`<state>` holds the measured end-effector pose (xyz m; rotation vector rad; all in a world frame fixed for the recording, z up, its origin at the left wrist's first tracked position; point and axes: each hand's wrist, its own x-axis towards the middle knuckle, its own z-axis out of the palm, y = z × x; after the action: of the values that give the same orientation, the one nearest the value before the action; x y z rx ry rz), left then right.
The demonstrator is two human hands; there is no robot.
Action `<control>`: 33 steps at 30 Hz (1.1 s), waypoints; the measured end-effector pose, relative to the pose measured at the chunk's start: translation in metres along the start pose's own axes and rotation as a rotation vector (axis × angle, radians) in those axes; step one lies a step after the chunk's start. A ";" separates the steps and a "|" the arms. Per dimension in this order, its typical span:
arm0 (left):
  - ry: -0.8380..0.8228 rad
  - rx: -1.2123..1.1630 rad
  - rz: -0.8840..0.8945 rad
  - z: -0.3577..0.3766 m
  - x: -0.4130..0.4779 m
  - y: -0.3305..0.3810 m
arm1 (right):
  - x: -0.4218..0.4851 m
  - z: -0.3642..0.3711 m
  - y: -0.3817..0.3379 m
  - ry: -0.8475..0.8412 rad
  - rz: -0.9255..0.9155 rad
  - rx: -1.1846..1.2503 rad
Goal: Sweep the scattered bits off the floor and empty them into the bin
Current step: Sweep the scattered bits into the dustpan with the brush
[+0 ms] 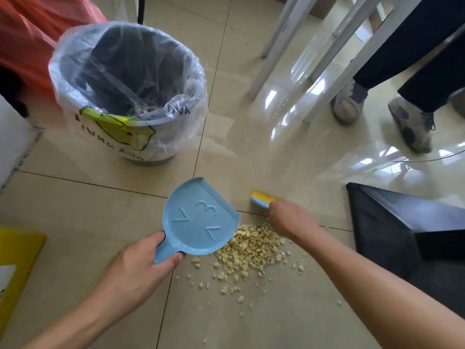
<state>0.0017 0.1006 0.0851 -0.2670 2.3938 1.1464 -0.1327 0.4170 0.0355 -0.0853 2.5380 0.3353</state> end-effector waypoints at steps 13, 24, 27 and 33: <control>-0.030 -0.004 -0.043 0.002 -0.015 -0.008 | 0.017 -0.045 0.125 -0.044 0.319 0.048; -0.047 0.056 0.015 0.018 -0.009 0.004 | 0.015 0.019 0.030 -0.035 0.430 0.345; -0.060 0.049 0.024 0.023 -0.009 0.008 | -0.027 0.031 -0.004 -0.111 0.361 0.340; -0.090 0.021 0.038 0.029 -0.016 -0.003 | -0.101 0.037 -0.011 -0.143 0.203 0.327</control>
<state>0.0266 0.1209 0.0751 -0.1604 2.3396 1.1256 -0.0271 0.4146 0.0585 0.3115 2.4282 -0.0011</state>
